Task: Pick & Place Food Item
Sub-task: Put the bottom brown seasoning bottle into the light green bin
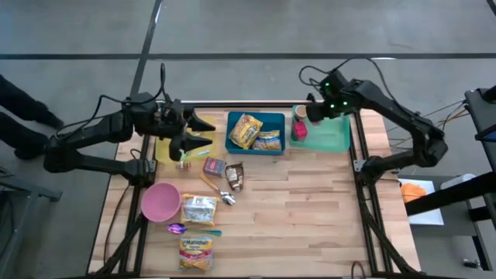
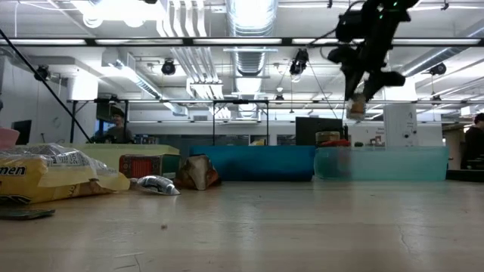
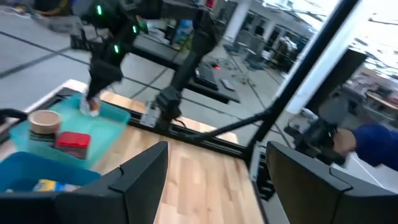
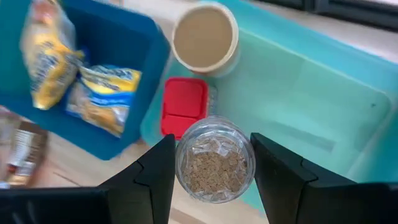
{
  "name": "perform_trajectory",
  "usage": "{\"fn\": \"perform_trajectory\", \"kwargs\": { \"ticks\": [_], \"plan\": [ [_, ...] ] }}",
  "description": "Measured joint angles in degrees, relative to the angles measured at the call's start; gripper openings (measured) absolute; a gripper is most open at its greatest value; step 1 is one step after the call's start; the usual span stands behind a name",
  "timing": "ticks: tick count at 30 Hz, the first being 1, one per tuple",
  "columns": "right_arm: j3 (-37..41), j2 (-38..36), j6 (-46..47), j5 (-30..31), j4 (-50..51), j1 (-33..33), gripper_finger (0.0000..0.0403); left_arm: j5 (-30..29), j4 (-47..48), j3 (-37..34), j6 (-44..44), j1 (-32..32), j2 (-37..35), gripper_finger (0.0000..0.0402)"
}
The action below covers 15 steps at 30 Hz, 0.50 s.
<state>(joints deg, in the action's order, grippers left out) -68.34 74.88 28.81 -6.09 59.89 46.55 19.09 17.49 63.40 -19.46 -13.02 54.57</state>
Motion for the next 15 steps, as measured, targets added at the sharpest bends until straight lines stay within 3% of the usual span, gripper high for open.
{"fn": "perform_trajectory", "kwargs": {
  "ticks": [7,15],
  "plan": [
    [5.38,5.06,-1.78,3.66,-5.46,-0.07,0.017,-2.82,0.09,0.0,-3.56,-0.28,-0.09,0.0277],
    [15.87,4.84,1.95,3.33,-17.24,-0.72,0.017,-4.11,0.4,0.0,-5.01,-0.27,-0.09,0.0277]
  ]
}}
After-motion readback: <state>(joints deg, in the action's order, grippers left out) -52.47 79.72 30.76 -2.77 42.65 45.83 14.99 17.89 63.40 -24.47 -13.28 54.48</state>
